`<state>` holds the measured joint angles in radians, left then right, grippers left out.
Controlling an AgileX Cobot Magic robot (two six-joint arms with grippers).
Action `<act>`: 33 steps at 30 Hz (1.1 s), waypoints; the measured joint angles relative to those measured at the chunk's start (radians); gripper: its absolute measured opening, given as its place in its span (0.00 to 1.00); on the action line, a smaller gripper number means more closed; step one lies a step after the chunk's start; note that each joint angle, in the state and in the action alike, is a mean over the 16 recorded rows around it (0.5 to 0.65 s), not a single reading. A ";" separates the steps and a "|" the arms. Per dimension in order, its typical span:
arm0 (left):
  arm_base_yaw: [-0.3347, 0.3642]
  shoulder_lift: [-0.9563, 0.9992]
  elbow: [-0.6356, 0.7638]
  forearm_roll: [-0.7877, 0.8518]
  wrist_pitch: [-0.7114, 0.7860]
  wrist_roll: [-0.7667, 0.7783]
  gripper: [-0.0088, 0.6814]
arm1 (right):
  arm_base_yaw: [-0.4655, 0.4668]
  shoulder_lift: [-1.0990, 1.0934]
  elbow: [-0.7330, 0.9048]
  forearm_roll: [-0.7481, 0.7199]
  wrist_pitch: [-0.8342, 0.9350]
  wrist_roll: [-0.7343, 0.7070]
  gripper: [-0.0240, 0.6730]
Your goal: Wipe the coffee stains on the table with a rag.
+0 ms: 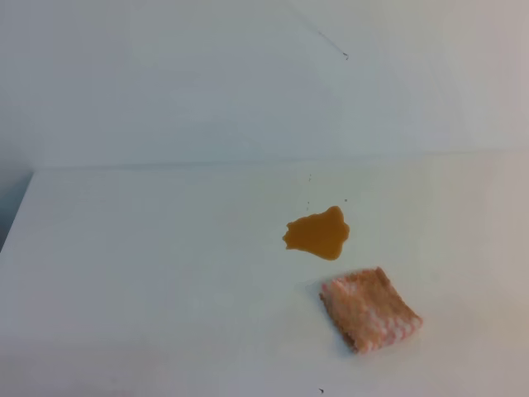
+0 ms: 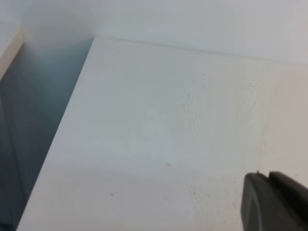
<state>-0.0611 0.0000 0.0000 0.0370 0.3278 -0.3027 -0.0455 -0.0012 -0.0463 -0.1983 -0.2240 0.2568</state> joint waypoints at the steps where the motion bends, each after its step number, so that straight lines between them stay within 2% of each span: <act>1: 0.000 0.000 0.000 0.000 0.000 0.000 0.01 | 0.000 0.004 -0.018 0.000 0.041 0.000 0.03; 9: 0.000 0.000 0.000 0.000 0.000 0.000 0.01 | 0.000 0.131 -0.231 0.021 0.459 -0.056 0.03; 15: 0.000 0.000 0.000 0.000 0.000 0.000 0.01 | 0.000 0.355 -0.404 0.175 0.700 -0.254 0.03; 22: 0.000 0.000 0.000 0.000 0.000 0.000 0.01 | 0.009 0.706 -0.494 0.523 0.771 -0.666 0.03; 27: 0.000 0.000 0.000 0.000 0.000 0.000 0.01 | 0.062 0.952 -0.509 0.737 0.737 -0.945 0.04; 33: 0.000 0.000 0.000 0.000 0.000 0.000 0.01 | 0.193 1.209 -0.552 0.847 0.673 -1.113 0.15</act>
<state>-0.0611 0.0000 0.0000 0.0370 0.3278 -0.3027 0.1475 1.2078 -0.5978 0.6485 0.4495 -0.8562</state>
